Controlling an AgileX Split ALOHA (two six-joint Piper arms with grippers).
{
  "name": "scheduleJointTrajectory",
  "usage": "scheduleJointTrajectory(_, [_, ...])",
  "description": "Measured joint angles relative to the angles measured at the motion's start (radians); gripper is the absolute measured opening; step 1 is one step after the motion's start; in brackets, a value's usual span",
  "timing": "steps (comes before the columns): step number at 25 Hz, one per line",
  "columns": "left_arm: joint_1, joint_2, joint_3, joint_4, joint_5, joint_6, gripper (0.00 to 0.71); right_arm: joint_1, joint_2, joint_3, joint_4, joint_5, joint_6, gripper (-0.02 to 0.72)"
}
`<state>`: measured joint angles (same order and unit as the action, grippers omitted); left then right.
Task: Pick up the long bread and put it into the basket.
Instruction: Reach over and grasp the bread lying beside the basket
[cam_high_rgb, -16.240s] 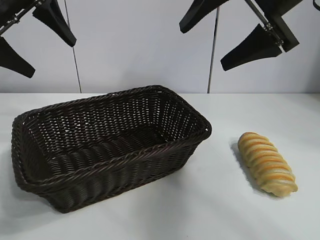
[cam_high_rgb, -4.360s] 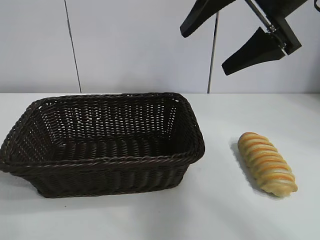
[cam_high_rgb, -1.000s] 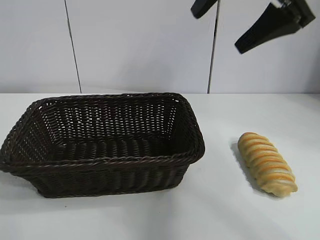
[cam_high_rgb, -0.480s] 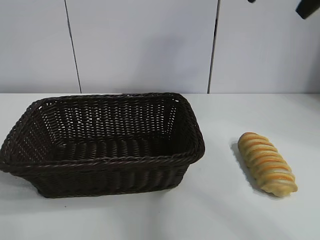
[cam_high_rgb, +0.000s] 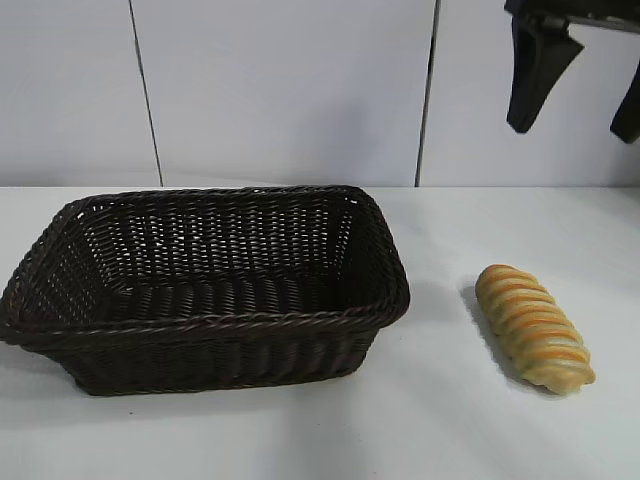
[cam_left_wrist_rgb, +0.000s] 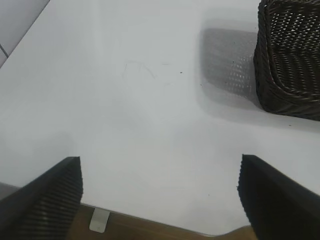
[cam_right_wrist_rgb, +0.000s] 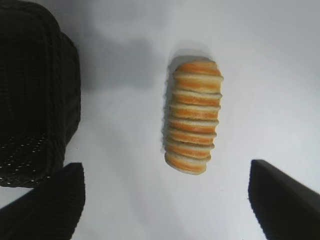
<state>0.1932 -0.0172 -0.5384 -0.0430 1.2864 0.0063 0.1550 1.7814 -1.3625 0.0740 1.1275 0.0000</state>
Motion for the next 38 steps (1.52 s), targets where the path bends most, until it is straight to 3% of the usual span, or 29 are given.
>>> scheduleJointTrajectory(10, [0.000, 0.000, 0.000, 0.000, 0.000, 0.000, 0.615, 0.000, 0.076, 0.075, 0.003, -0.219, 0.022, 0.610])
scheduleJointTrajectory(24, [0.000, 0.000, 0.000, 0.000, 0.000, 0.000, 0.615, 0.000, 0.207, 0.143, 0.004, -0.352, 0.033, 0.607])
scheduleJointTrajectory(26, [0.000, 0.000, 0.000, 0.000, 0.000, 0.000, 0.615, 0.000, 0.207, 0.143, 0.004, -0.364, 0.033, 0.525])
scheduleJointTrajectory(29, [0.000, 0.000, 0.000, 0.000, 0.000, 0.000, 0.615, 0.000, 0.207, 0.143, 0.001, -0.369, 0.033, 0.209])
scheduleJointTrajectory(31, [0.000, 0.000, 0.000, 0.000, 0.000, 0.000, 0.615, 0.000, 0.207, 0.143, 0.001, -0.370, 0.033, 0.101])
scheduleJointTrajectory(34, [0.000, 0.000, 0.000, 0.000, 0.000, 0.000, 0.615, 0.000, 0.207, 0.141, 0.001, -0.355, 0.032, 0.092])
scheduleJointTrajectory(38, [0.000, 0.000, 0.000, 0.000, 0.000, 0.000, 0.615, 0.000, 0.186, 0.074, -0.009, -0.236, 0.030, 0.092])
